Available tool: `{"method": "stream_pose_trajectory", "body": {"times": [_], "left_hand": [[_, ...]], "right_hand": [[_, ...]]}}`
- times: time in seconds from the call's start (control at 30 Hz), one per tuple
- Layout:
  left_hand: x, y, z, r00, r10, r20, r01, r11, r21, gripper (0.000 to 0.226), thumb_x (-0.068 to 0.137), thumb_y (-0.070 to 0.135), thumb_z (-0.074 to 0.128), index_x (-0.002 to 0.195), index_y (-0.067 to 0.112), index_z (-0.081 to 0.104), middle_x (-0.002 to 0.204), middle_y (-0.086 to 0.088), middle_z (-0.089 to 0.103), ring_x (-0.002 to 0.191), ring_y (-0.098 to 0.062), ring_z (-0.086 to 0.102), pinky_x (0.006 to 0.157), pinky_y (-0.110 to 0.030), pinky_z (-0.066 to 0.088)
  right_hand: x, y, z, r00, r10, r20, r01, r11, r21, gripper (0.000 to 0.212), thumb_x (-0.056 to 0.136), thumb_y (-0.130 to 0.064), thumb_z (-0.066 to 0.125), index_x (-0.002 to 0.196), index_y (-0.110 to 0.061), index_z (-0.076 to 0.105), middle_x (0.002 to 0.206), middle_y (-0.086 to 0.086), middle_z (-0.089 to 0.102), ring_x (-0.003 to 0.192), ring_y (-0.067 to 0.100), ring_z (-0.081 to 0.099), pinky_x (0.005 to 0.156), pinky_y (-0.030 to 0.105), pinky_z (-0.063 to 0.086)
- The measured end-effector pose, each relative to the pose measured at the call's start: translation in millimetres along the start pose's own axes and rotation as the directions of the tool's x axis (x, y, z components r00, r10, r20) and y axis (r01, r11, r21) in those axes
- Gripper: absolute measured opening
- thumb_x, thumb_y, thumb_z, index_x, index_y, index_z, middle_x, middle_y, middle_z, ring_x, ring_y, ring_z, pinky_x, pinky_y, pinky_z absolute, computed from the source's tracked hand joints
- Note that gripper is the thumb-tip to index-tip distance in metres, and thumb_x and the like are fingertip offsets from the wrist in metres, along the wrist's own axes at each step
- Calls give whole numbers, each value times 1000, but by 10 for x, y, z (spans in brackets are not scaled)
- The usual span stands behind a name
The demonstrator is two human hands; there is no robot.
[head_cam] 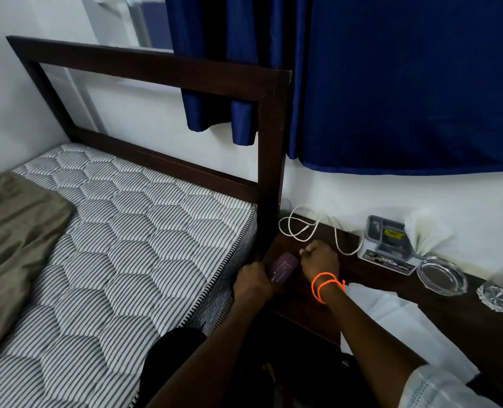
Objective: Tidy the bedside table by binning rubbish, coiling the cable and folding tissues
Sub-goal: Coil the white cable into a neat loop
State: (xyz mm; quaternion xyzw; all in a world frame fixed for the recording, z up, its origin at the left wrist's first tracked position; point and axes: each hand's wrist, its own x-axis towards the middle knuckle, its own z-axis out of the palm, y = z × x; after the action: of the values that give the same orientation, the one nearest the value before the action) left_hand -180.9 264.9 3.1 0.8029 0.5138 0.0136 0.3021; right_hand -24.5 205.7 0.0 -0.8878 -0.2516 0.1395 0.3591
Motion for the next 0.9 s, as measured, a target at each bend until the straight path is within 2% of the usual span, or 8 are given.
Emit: {"method": "stream_pose_trajectory", "body": {"times": [0.1, 0.23, 0.3, 0.6, 0.7, 0.83, 0.9], "left_hand": [[55, 6, -18, 1000, 16, 23, -15, 1000, -27, 85, 55, 65, 85, 125, 21, 67, 116, -9, 75, 111, -29, 70, 91, -37, 58], [126, 7, -46, 1000, 12, 25, -11, 1000, -20, 89, 52, 75, 80, 125, 24, 67, 117, -7, 74, 112, -29, 70, 91, -37, 57], [146, 4, -36, 1000, 6, 30, -6, 1000, 1, 86, 53, 73, 81, 122, 23, 69, 117, -9, 74, 112, -30, 70, 91, -39, 58], [178, -4, 21, 1000, 10, 7, -10, 999, 36, 80, 55, 71, 80, 118, 22, 71, 114, -10, 74, 109, -31, 70, 87, -36, 56], [183, 6, -4, 999, 29, 22, -30, 999, 42, 82, 56, 75, 77, 122, 26, 70, 116, -8, 74, 110, -30, 70, 89, -36, 56], [157, 28, -47, 998, 46, 45, -49, 997, 57, 87, 56, 80, 71, 127, 31, 67, 120, -6, 73, 114, -29, 69, 94, -38, 56], [142, 30, -45, 998, 35, 49, -37, 998, 54, 90, 54, 82, 70, 128, 30, 66, 120, -7, 73, 114, -29, 69, 94, -38, 57]], "right_hand": [[128, 35, -113, 982, -187, -41, 178, 970, -165, 7, 86, -13, 62, 92, -13, 60, 98, 15, 67, 90, 38, 67, 72, 38, 51], [298, 53, -219, 945, -313, 92, 324, 873, -364, 47, 87, -8, 55, 130, -25, 57, 132, 13, 55, 107, 39, 64, 85, 43, 55], [373, 66, -233, 934, -331, 136, 357, 837, -414, 54, 87, -8, 54, 137, -28, 54, 137, 12, 53, 112, 38, 63, 90, 44, 54], [504, 89, -240, 916, -365, 166, 391, 719, -575, 46, 94, -10, 41, 136, -24, 54, 127, 9, 63, 107, 36, 67, 84, 44, 54], [555, 91, -282, 909, -379, 170, 402, 700, -590, 46, 95, -10, 38, 137, -24, 53, 125, 11, 65, 108, 36, 66, 87, 43, 55], [628, 45, -322, 890, -380, 251, 452, 676, -582, 52, 98, -10, 35, 148, -25, 40, 137, 11, 59, 119, 32, 62, 95, 41, 52], [635, 25, -318, 889, -377, 259, 452, 636, -625, 44, 100, -12, 33, 141, -20, 48, 133, 10, 61, 120, 30, 62, 97, 41, 52]]}}
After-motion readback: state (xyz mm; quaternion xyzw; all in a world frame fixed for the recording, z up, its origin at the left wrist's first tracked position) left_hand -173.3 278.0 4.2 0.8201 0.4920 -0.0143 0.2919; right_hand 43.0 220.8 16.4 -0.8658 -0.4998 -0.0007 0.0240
